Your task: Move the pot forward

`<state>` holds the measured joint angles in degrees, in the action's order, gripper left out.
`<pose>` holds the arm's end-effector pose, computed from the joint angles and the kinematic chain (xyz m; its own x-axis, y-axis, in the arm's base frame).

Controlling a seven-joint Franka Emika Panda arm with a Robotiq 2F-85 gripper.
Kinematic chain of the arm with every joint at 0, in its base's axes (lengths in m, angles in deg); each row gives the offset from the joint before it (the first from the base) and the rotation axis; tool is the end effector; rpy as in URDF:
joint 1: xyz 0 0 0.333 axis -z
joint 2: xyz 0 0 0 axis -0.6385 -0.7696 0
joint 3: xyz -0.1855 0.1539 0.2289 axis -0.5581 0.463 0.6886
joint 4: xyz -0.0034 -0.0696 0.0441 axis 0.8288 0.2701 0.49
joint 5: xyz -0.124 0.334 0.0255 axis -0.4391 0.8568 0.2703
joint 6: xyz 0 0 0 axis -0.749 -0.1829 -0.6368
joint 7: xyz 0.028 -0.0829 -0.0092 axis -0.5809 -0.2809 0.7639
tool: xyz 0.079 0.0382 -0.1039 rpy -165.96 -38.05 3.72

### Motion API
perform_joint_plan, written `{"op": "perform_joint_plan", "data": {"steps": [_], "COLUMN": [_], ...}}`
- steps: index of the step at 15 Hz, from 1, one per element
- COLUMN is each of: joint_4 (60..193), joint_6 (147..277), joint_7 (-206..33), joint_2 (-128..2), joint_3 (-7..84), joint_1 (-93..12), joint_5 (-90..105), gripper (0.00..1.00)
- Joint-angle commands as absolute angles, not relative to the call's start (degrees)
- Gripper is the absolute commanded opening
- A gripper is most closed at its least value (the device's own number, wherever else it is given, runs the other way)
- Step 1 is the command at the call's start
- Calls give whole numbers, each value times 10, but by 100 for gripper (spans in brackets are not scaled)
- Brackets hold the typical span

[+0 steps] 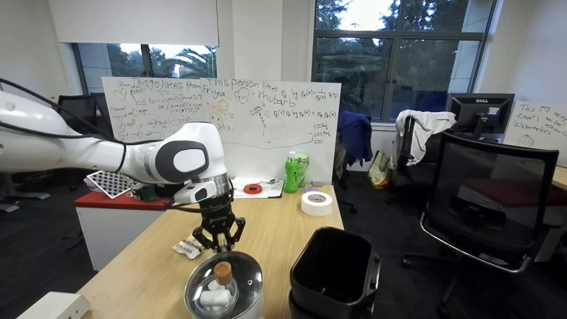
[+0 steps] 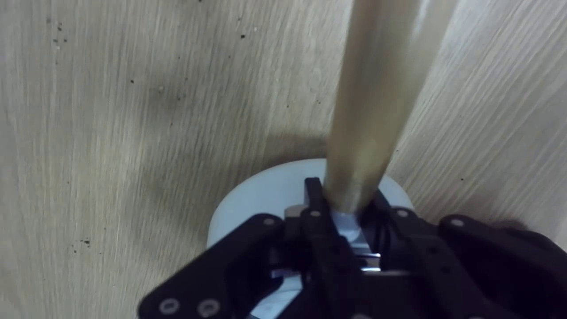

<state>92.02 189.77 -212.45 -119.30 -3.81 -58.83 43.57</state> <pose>0.7429 -0.0787 0.1523 -0.8253 -0.5211 0.2174 -0.5547 0.8202 -0.1397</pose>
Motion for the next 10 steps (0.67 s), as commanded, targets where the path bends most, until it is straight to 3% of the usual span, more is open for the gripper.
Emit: {"op": "perform_joint_plan", "data": {"steps": [1,8,9,10], "joint_4": [1059,1278,1308,1332], "joint_6": [1906,1947,1984,2000], "joint_7": [-2051,-1978,-2014,-2025], "joint_2": [-1104,-996,-939,-924], "joint_3": [-32,-53,25,34], "joint_1": [-626,-710,-671,-672], "joint_5": [460,482,403,386], "gripper": [6,6,6,6]}}
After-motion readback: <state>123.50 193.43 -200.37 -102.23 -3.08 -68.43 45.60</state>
